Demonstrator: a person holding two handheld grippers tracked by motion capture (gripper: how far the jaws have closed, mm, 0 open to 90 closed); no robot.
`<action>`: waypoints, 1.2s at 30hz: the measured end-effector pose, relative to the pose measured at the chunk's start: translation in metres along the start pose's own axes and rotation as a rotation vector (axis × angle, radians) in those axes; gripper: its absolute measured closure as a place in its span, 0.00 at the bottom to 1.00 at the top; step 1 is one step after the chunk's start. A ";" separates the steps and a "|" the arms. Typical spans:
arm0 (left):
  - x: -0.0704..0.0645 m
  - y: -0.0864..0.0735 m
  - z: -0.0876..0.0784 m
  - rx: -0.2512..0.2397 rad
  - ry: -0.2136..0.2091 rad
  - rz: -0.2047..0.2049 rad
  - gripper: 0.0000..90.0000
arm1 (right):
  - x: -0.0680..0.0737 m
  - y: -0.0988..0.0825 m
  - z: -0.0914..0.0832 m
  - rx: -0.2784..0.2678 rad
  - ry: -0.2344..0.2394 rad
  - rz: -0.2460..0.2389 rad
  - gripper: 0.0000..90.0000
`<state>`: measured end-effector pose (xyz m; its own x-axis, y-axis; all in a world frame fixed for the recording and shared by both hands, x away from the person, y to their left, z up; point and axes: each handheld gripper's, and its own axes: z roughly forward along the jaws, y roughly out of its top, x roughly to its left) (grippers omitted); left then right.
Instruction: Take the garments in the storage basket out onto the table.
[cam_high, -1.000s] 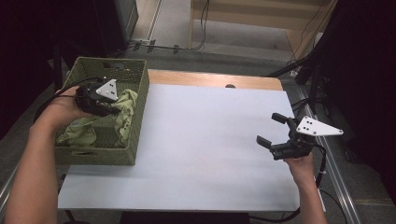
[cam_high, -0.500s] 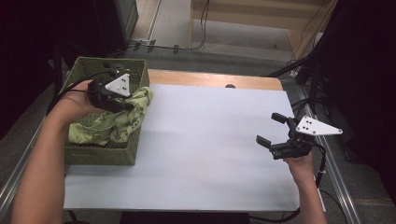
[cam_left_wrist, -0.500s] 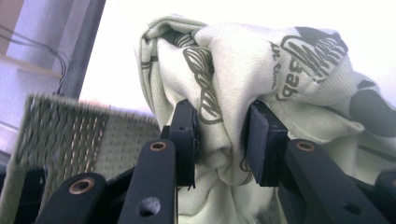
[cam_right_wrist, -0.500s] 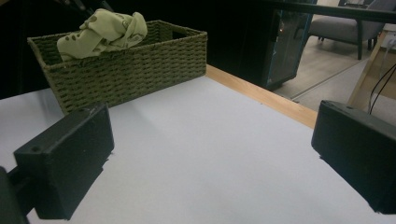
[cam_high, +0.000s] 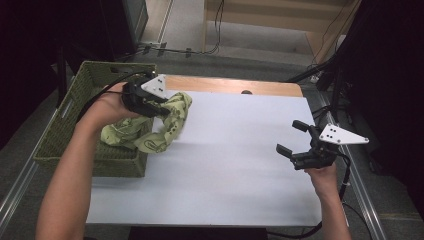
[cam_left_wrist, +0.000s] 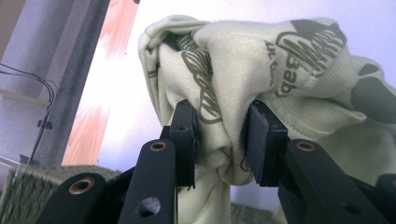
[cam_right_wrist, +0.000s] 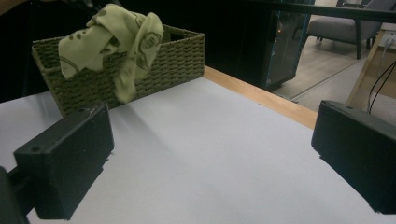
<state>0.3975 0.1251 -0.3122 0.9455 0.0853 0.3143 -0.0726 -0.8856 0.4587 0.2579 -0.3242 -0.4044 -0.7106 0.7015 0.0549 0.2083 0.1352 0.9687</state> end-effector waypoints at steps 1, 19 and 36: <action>-0.001 0.004 0.003 0.004 0.000 0.000 0.75 | 0.000 0.000 0.000 -0.002 0.000 -0.001 0.00; -0.011 0.053 0.028 0.049 -0.034 -0.037 0.75 | -0.002 0.001 -0.002 -0.014 0.001 -0.001 0.00; -0.020 0.112 0.066 -0.009 -0.095 -0.045 0.75 | -0.004 0.001 -0.009 -0.030 -0.006 -0.001 0.00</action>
<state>0.3914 -0.0057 -0.3220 0.9736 0.0808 0.2134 -0.0321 -0.8776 0.4784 0.2554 -0.3331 -0.4016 -0.7066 0.7056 0.0529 0.1873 0.1143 0.9756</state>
